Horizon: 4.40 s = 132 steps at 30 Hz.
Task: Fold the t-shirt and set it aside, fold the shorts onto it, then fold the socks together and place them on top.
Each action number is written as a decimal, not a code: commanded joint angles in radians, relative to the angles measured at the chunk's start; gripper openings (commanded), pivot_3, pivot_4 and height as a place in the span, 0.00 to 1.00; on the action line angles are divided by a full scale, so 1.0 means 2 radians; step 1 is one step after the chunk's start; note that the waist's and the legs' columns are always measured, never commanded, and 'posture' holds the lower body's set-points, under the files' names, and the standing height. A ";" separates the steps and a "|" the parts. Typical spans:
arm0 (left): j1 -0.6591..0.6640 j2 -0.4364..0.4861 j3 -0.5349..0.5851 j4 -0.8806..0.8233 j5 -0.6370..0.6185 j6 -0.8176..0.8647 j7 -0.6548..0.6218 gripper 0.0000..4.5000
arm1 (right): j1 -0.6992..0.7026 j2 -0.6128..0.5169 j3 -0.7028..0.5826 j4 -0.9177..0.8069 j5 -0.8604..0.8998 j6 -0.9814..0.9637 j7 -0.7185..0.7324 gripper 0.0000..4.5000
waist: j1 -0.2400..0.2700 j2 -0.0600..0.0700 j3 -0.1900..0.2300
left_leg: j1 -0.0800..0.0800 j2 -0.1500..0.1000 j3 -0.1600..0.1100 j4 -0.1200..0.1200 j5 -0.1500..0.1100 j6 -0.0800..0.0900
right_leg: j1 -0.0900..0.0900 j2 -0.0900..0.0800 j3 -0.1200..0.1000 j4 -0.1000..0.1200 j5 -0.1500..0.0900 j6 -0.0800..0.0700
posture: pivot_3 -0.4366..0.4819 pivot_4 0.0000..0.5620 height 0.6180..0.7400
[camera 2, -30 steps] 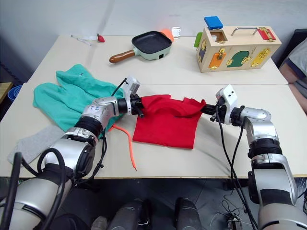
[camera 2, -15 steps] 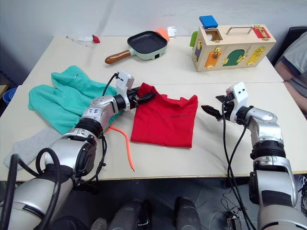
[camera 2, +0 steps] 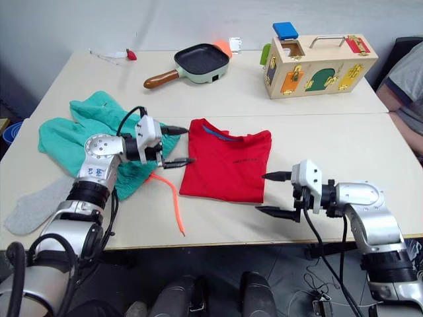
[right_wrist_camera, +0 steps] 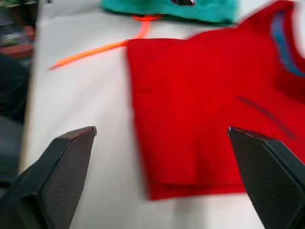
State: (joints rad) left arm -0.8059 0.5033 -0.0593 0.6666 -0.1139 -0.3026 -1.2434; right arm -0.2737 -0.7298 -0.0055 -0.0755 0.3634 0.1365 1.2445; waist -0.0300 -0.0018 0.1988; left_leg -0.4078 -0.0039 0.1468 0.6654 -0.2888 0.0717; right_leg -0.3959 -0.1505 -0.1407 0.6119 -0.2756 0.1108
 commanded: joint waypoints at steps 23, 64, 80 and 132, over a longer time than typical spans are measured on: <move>0.120 0.000 -0.096 -0.231 0.047 0.174 0.066 0.41 | -0.072 0.049 0.087 0.117 -0.149 -0.151 -0.090 0.14 | 0.006 0.000 0.000 | 0.002 0.000 0.000 0.000 0.000 0.000 | 0.001 0.000 0.004 0.000 0.000 0.000 | 0.48 0.27 1.00; 0.037 -0.077 -0.095 -0.150 -0.010 0.229 0.104 0.39 | -0.114 0.041 0.044 0.171 -0.043 -0.062 -0.049 0.00 | 0.014 0.000 0.000 | 0.000 0.001 0.000 0.000 0.000 0.002 | 0.000 0.000 0.003 0.000 -0.001 -0.001 | 0.48 0.27 1.00; -0.005 -0.151 -0.037 -0.008 0.020 0.173 0.254 0.02 | -0.228 0.096 0.008 0.430 -0.108 -0.171 -0.151 0.00 | 0.012 0.000 0.000 | 0.000 0.000 0.000 0.000 0.002 0.004 | 0.001 0.000 0.003 0.000 0.000 -0.001 | 0.48 0.27 1.00; 0.110 -0.145 -0.024 -0.178 -0.017 0.259 0.292 0.02 | -0.141 0.132 -0.051 0.327 -0.052 -0.098 -0.224 0.00 | 0.012 0.000 0.000 | 0.000 0.001 0.000 -0.001 0.001 0.003 | 0.000 0.000 0.003 0.000 0.000 -0.001 | 0.48 0.27 1.00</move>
State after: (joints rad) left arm -0.5765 0.2124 -0.1268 0.3273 -0.1475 0.2219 -0.6724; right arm -0.5367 -0.4308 -0.0544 0.5267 0.2613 -0.0219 0.8049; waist -0.0058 -0.0011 0.1985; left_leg -0.4070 -0.0027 0.1475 0.6639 -0.2875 0.0772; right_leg -0.3956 -0.1496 -0.1340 0.6114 -0.2766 0.1081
